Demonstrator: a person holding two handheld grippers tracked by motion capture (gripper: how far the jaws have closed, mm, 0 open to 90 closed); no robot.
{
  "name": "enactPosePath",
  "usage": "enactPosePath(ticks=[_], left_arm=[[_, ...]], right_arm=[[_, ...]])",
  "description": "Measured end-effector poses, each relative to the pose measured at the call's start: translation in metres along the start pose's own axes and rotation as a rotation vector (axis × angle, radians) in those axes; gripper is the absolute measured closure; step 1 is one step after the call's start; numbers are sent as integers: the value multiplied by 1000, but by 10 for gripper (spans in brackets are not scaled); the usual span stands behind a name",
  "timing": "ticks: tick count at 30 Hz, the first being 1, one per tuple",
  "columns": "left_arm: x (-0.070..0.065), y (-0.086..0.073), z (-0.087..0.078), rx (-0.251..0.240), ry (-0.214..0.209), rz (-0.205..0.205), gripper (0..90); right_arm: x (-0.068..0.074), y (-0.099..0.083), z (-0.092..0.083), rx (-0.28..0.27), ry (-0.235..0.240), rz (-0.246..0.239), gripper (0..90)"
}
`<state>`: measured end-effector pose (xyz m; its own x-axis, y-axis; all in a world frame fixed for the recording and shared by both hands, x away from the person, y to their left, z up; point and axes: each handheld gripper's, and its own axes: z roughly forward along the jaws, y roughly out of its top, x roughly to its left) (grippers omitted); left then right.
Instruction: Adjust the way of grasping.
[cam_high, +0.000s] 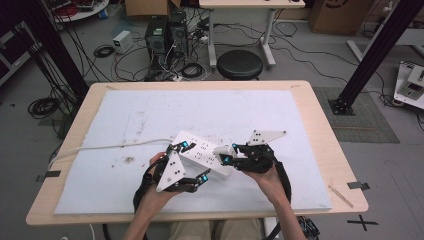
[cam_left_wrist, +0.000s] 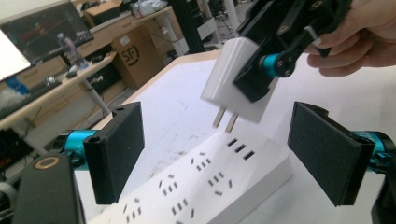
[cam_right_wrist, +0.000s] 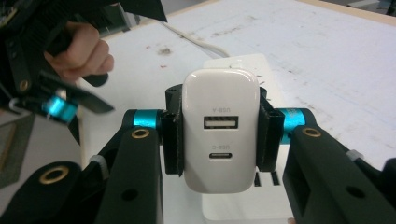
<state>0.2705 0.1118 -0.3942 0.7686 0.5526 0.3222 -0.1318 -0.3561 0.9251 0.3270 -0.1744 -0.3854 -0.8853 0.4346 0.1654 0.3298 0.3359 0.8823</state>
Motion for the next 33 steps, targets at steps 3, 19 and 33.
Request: enactPosePath(ticks=[3,19,33], left_arm=[[10,-7,-10,-1,25,-89,187],[39,-39,-52,66,206,-266,187],[57,-62,-103,103,341,-323,187]], right_arm=[[-3,7,-3,13,-24,-19,631],[-12,15,-11,73,-89,-59,630],[-12,17,-20,86,-108,-66,630]])
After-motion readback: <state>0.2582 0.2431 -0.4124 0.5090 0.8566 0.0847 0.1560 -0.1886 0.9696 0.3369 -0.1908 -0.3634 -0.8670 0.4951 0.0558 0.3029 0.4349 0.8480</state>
